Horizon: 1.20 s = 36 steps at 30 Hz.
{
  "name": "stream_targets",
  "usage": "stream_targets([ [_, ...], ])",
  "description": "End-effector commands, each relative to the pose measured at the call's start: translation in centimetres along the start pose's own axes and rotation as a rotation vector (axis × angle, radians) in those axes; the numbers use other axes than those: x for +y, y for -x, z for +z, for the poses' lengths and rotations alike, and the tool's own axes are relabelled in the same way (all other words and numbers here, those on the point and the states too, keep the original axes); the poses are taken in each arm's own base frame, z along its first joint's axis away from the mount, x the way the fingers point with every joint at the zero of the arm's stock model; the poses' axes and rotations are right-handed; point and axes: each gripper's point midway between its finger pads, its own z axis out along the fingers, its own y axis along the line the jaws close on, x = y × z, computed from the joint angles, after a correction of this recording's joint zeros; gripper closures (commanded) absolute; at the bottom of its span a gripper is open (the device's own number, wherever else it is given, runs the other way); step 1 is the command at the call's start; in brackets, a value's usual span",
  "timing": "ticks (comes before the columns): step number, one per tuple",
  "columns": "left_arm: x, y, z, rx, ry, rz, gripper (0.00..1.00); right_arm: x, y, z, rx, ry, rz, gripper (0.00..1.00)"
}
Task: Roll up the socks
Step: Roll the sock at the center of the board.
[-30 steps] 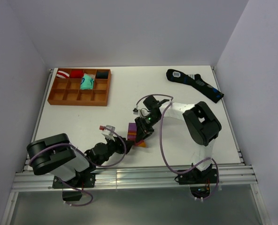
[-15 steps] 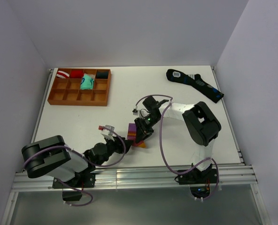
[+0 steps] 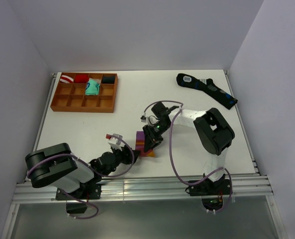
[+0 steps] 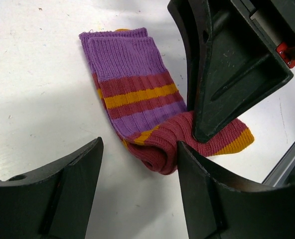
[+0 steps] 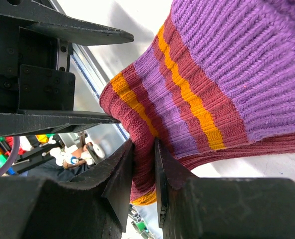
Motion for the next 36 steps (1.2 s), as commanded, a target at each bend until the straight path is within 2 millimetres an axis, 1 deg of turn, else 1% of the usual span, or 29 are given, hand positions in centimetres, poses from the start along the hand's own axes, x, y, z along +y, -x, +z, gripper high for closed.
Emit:
stream_targets([
  [1,2.7,-2.5,-2.4,0.074,0.038,0.036,0.33,0.3,-0.2,0.1,0.004,0.006,-0.009,0.71],
  [4,2.4,-2.4,-2.4,0.077,0.026,0.031,0.33,0.1,-0.2,0.1,0.003,0.003,-0.008,0.71],
  [9,2.0,-2.4,-1.9,0.083,0.021,0.027,0.32,0.0,-0.2,0.2,0.007,0.001,-0.004,0.71],
  [14,1.8,-2.3,-1.2,0.080,0.021,-0.015,0.37,-0.2,-0.2,0.3,0.009,-0.002,0.002,0.72],
  [16,1.8,-2.6,-1.2,0.091,0.019,-0.036,0.39,-0.2,-0.2,0.4,0.008,-0.003,0.004,0.72],
  [18,1.3,-2.1,-1.0,0.074,0.000,-0.073,0.41,-0.4,-0.3,0.4,0.011,-0.005,0.006,0.72],
  [20,1.1,-2.2,-1.2,0.075,-0.018,-0.093,0.41,-0.4,-0.3,0.5,0.013,-0.007,0.007,0.72],
  [21,0.6,-1.6,-1.2,0.052,-0.040,-0.117,0.41,-0.5,-0.3,0.5,0.012,-0.010,0.006,0.72],
  [24,0.5,-1.7,-1.2,0.056,-0.046,-0.131,0.41,-0.7,-0.3,0.6,0.015,-0.013,0.011,0.73],
  [27,0.1,-1.3,-1.2,0.049,-0.063,-0.147,0.42,-0.9,-0.4,0.8,0.018,-0.019,0.017,0.73],
  [28,-0.3,-0.8,-1.3,0.035,-0.078,-0.154,0.42,-1.0,-0.4,0.8,0.017,-0.022,0.023,0.74],
  [30,-0.2,-0.7,-1.3,0.034,-0.068,-0.157,0.42,-1.2,-0.4,0.9,0.016,-0.026,0.026,0.74],
  [31,-0.4,-0.3,-1.2,0.024,-0.071,-0.154,0.42,-1.3,-0.6,1.0,0.019,-0.025,0.029,0.75],
  [32,0.0,-0.8,-1.1,0.046,-0.049,-0.139,0.41,-1.5,-0.6,1.0,0.018,-0.029,0.033,0.76],
  [33,0.0,-0.7,-1.1,0.044,-0.043,-0.136,0.40,-1.5,-0.6,1.1,0.013,-0.026,0.035,0.76],
  [34,-0.4,-0.1,-1.2,0.029,-0.054,-0.139,0.39,-1.6,-0.7,1.2,0.014,-0.024,0.043,0.79],
  [35,0.1,-0.5,-1.3,0.046,-0.035,-0.139,0.39,-1.5,-0.7,1.2,0.014,-0.014,0.047,0.80],
  [36,0.1,0.0,-1.3,0.034,-0.030,-0.147,0.39,-1.4,-0.3,1.3,-0.003,-0.010,0.052,0.82],
])
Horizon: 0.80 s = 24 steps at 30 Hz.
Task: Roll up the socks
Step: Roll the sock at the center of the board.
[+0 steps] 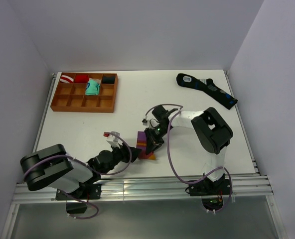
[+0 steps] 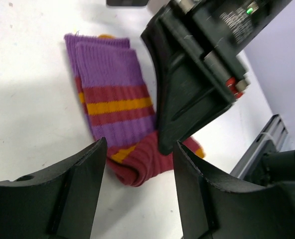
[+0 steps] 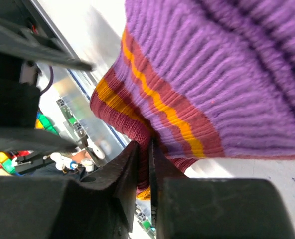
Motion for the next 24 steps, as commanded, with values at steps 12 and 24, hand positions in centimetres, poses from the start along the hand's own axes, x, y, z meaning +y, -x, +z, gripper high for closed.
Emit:
stream_targets([
  [12,1.6,0.4,-2.7,0.007,0.014,0.018,0.32,0.0,0.4,1.5,-0.032,0.081,0.047,0.84],
  [24,3.4,-0.9,-2.2,0.036,0.055,0.121,0.39,0.2,0.5,1.2,-0.017,0.079,0.024,0.87],
])
